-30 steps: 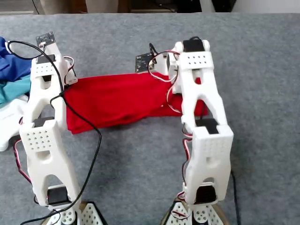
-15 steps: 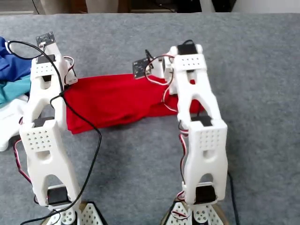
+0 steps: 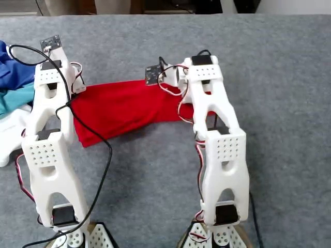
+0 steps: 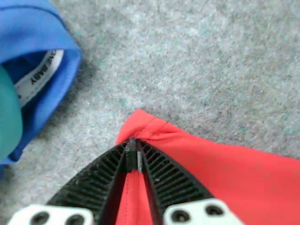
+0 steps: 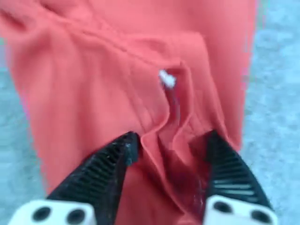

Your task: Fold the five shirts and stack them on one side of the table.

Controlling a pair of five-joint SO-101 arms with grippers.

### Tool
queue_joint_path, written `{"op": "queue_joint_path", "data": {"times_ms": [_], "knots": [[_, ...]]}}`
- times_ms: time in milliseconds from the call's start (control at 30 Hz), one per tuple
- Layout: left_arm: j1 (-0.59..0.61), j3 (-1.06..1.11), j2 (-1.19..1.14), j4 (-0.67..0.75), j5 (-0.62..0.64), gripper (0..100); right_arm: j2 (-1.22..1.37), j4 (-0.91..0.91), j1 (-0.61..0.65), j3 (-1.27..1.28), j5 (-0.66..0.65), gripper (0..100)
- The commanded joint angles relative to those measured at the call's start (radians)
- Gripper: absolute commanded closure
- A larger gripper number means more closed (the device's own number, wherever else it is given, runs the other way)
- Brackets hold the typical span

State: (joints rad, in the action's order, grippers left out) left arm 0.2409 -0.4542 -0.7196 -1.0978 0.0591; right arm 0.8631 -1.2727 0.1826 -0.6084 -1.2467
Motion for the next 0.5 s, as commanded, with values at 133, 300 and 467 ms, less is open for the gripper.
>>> {"op": "queue_joint_path", "data": {"times_ms": [133, 300, 467], "knots": [[-0.012, -0.04, 0.013, -0.014, -0.011, 98, -0.036, 0.061, -0.039, -0.05, 0.086, 72.2], [-0.012, -0.04, 0.013, -0.014, -0.011, 98, -0.133, 0.029, -0.071, -0.056, 0.12, 72.2], [-0.012, -0.04, 0.013, -0.012, -0.011, 98, -0.254, -0.092, -0.074, -0.056, 0.14, 75.1]]}}
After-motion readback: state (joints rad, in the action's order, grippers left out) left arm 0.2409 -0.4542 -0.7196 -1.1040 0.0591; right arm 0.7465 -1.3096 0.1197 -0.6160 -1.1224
